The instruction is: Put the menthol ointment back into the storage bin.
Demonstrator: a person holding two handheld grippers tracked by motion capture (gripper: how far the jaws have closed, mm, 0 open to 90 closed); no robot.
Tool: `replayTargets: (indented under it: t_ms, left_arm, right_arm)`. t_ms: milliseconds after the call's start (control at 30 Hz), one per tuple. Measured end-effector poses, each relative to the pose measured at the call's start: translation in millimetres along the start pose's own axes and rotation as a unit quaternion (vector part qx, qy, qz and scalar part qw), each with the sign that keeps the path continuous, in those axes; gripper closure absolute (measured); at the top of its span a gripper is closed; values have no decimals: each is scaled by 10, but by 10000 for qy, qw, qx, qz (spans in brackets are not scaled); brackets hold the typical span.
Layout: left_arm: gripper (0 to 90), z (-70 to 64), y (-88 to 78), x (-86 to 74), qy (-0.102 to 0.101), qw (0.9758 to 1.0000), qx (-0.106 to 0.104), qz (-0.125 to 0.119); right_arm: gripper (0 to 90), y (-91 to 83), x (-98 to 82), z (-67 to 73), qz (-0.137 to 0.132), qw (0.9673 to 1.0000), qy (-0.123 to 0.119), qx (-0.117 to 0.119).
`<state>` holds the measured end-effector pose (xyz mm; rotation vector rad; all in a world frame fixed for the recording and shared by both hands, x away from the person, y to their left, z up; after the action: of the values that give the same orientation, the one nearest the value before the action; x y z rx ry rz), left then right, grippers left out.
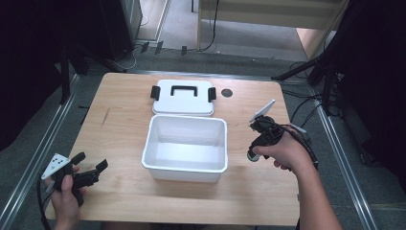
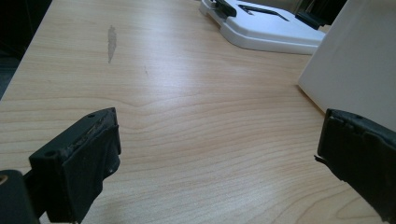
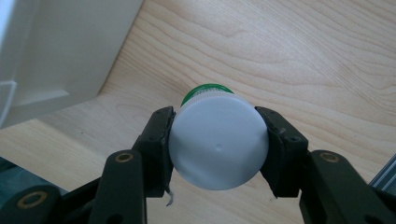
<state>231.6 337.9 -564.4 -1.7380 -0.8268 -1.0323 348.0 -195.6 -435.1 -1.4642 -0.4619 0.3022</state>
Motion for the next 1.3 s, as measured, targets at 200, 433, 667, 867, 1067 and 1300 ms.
replayTargets:
  t_ms: [200,433,667,867,1067,1300]
  left_arm:
    - [2,-10,5,1,47,10000,38,5]
    - [3,-12,0,-2,34,10000,16,3]
    - [2,-1,-4,-2,28,10000,-2,-9]
    - [3,-13,2,-1,85,10000,38,8]
    - [3,-13,2,0,89,10000,40,20]
    - [3,-12,2,0,78,10000,37,8]
  right_arm:
    - [516,-60,70,52,21,9999,42,130]
    - [516,-201,134,141,26,9998,-30,204]
    - [516,-312,184,208,24,9998,-24,184]
    - [516,-438,239,294,14,9997,-100,227]
    - [516,-595,297,413,-41,9992,-230,309]
    - [516,-680,342,521,-58,9991,-348,250]
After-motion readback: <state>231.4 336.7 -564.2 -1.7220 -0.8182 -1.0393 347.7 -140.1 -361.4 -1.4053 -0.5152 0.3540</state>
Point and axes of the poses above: each handheld gripper's, and its own axes: y roughly forward along the jaws, x roughly out of its top, z roughly to its left, the point moved 3 cm from there along y, roughly forward along the jaws, and after that the axes turned 2 degrees about y, right-handed, at the moved point
